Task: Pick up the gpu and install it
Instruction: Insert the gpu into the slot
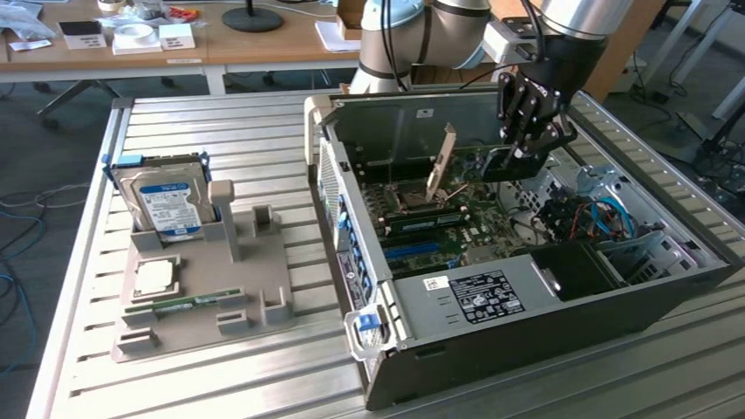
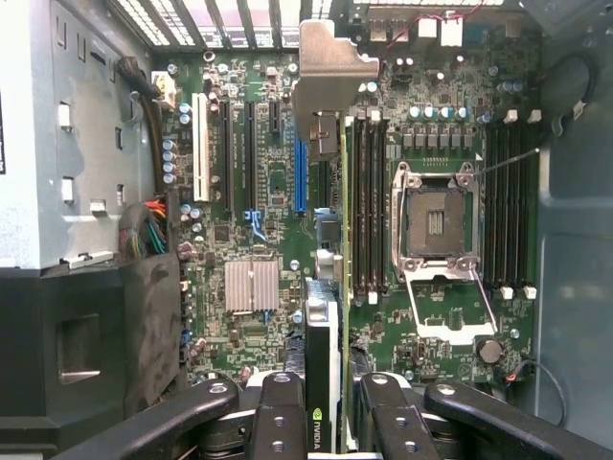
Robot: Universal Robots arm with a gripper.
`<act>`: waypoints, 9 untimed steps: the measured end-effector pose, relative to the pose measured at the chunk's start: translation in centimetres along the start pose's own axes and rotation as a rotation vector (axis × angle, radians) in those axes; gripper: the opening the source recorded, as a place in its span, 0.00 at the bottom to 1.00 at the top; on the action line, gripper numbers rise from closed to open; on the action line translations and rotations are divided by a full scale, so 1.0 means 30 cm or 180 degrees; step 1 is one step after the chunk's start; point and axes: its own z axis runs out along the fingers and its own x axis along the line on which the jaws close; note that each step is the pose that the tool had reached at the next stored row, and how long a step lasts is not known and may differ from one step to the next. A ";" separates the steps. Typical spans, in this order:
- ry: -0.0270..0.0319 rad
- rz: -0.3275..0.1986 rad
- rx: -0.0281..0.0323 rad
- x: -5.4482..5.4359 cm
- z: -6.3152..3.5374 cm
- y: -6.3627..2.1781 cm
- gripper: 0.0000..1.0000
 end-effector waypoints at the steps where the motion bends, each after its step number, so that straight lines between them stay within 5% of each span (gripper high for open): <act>1: 0.0000 0.0000 0.0000 0.000 0.000 0.004 0.27; 9: 0.0000 0.0000 0.0000 0.001 0.000 0.029 0.27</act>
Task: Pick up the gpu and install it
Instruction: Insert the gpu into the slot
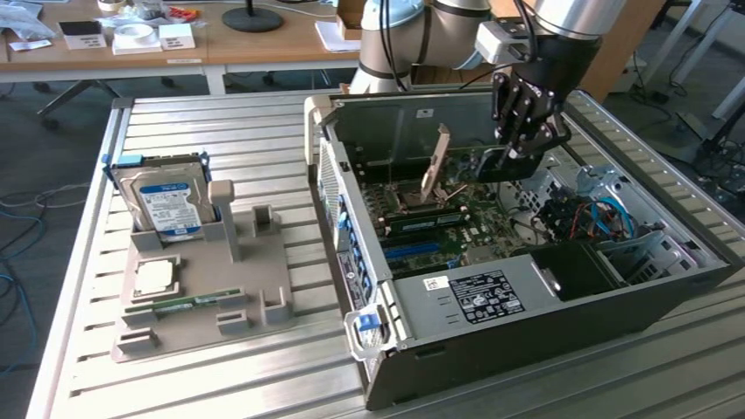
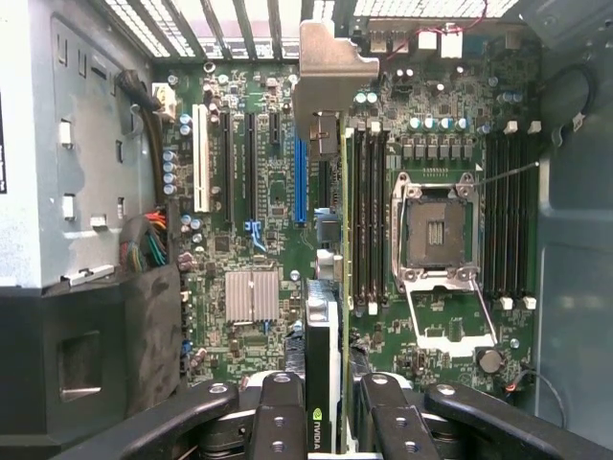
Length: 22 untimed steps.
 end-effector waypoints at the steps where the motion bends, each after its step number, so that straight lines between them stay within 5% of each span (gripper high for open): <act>1: 0.0000 0.0000 0.0000 0.000 0.000 0.002 0.27; 22: 0.0000 0.0000 0.0000 0.001 0.000 0.032 0.27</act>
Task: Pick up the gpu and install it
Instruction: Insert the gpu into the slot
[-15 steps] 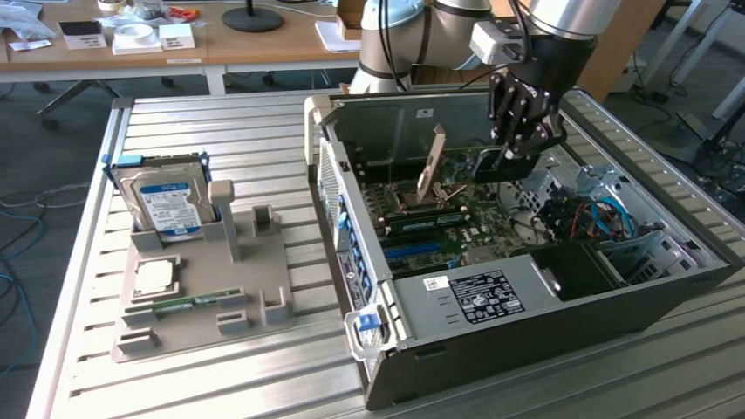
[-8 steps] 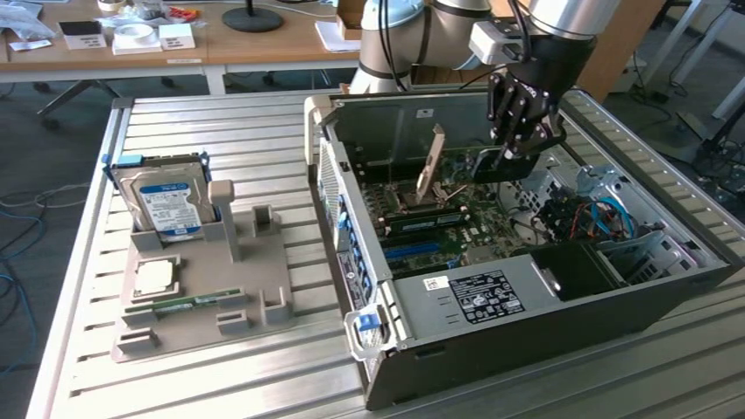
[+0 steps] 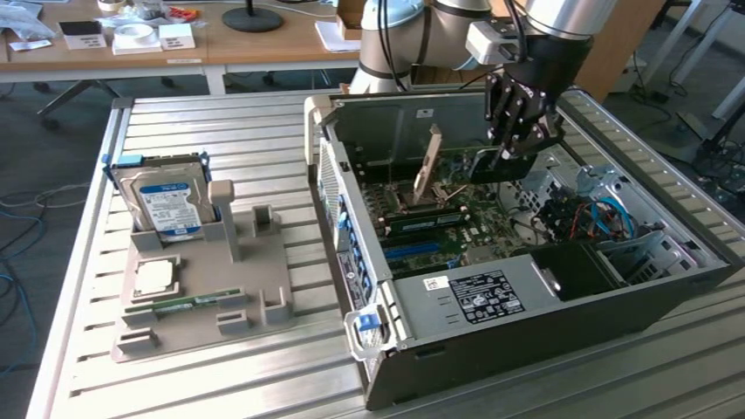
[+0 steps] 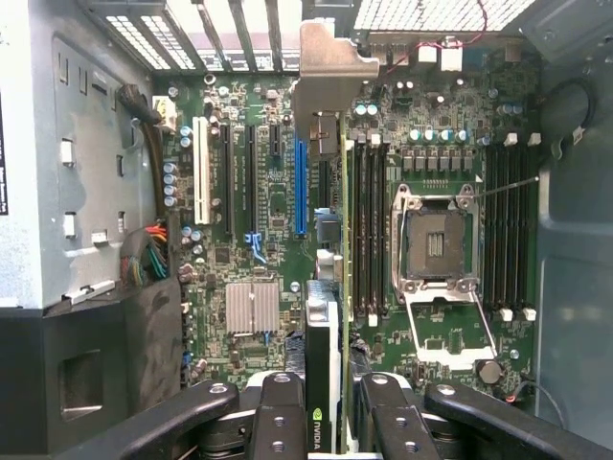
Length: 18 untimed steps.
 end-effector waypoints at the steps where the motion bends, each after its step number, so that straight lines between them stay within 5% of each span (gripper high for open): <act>1: 0.0000 0.0000 0.0000 0.000 0.000 0.003 0.27; 18: 0.0001 -0.0073 -0.0002 0.001 0.008 0.015 0.27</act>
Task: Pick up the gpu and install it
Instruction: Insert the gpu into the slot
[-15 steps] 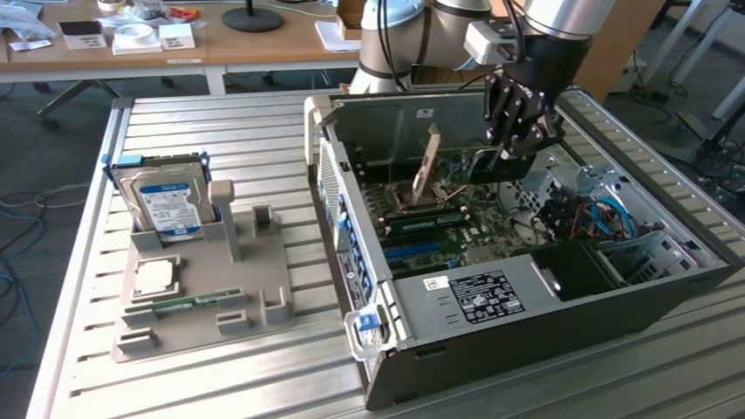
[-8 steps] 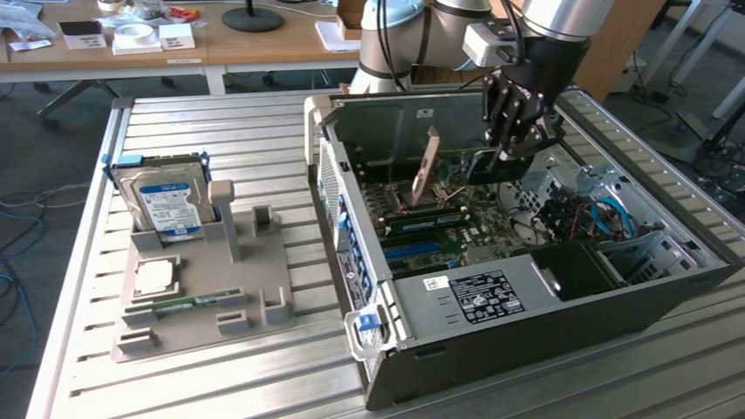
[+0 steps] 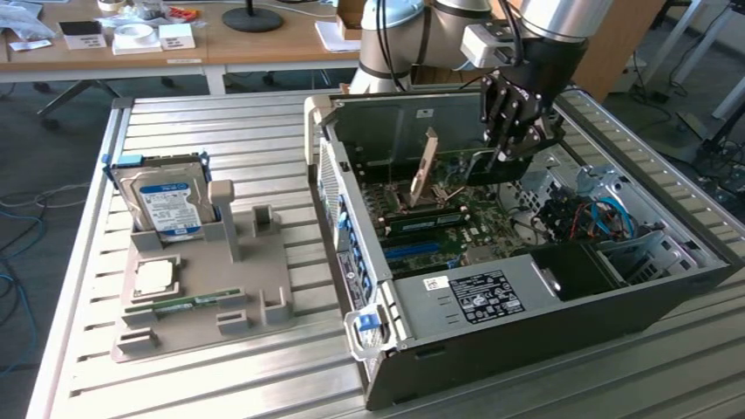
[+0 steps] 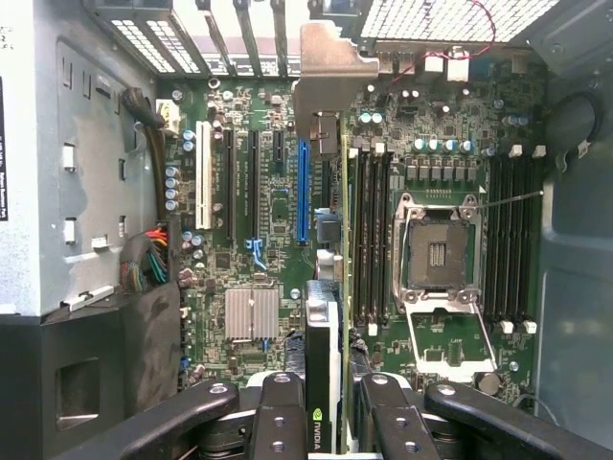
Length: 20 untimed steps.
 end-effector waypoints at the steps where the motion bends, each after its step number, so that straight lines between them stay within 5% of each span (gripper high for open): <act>1: -0.0001 0.0000 0.0000 0.000 0.001 0.000 0.27; 20: 0.0000 0.0000 0.0003 0.001 0.034 0.004 0.27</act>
